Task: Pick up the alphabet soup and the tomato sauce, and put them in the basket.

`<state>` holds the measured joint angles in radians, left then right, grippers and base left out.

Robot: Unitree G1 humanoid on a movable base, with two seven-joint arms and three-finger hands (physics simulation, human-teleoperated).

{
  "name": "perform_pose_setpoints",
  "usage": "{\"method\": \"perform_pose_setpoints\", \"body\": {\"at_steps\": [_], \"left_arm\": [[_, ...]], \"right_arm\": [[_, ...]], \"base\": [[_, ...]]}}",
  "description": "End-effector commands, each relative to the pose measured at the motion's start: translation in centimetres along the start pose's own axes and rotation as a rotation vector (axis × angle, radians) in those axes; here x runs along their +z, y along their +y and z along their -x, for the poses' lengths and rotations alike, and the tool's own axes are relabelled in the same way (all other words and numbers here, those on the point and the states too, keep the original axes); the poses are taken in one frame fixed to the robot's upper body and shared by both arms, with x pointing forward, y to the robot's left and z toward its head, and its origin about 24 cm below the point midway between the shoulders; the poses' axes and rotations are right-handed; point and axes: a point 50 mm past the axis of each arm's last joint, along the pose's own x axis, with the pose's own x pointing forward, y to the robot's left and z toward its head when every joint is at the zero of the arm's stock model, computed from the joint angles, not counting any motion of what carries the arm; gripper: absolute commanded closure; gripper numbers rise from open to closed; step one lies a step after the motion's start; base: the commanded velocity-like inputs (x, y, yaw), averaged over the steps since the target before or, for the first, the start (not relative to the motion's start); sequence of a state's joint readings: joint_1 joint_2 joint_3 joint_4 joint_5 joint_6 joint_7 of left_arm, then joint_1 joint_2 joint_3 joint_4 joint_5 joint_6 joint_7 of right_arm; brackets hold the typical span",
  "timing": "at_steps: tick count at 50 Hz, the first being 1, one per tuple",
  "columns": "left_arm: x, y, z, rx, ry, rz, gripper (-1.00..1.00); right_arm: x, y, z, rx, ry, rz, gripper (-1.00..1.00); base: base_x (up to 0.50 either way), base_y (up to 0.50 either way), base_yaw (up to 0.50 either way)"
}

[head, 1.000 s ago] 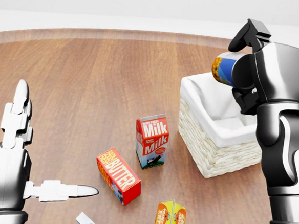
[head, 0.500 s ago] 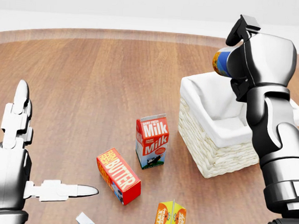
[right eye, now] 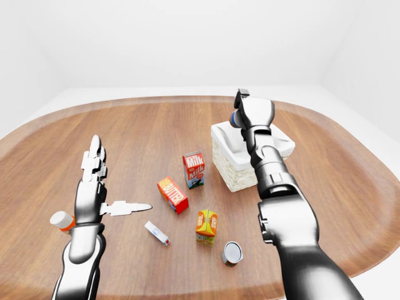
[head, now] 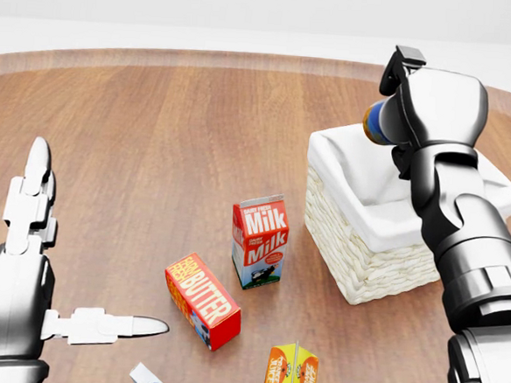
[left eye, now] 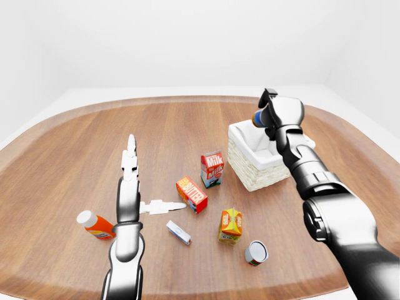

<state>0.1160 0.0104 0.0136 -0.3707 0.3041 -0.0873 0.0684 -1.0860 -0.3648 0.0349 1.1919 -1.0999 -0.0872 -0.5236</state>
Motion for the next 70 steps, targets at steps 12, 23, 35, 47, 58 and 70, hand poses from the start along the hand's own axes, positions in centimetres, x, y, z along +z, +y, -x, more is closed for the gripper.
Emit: {"method": "perform_pose_setpoints", "body": {"at_steps": [12, 23, 35, 47, 58, 70], "left_arm": [[0.0, 0.0, 0.1, -0.002, 0.001, -0.002, -1.0], [0.0, 0.0, 0.0, -0.002, -0.001, -0.001, -1.0], [0.0, 0.0, 0.0, -0.002, -0.001, -0.002, -1.0], [0.0, 0.0, 0.0, -0.002, -0.001, -0.002, -1.0], [0.0, 0.0, 0.0, -0.002, -0.001, -0.002, -1.0], [0.0, 0.0, 0.0, -0.002, -0.001, -0.002, -1.0]], "right_arm": [[0.1, 0.5, -0.1, 0.054, 0.005, 0.034, 1.0], [-0.4, 1.1, 0.4, 0.084, 0.008, 0.061, 1.0], [-1.2, 1.6, 0.9, 0.105, 0.026, 0.071, 1.0], [-1.6, 2.0, 1.2, 0.121, 0.036, 0.078, 1.0], [-1.9, 2.4, 1.6, 0.136, 0.043, 0.08, 1.0], [-2.5, 2.5, 1.9, 0.144, 0.06, 0.083, 1.0]], "base": [[0.0, 0.0, 0.0], [0.0, 0.0, 0.0], [0.0, 0.0, 0.0], [0.0, 0.0, 0.0], [0.0, 0.0, 0.0], [0.0, 0.0, 0.0]]}}
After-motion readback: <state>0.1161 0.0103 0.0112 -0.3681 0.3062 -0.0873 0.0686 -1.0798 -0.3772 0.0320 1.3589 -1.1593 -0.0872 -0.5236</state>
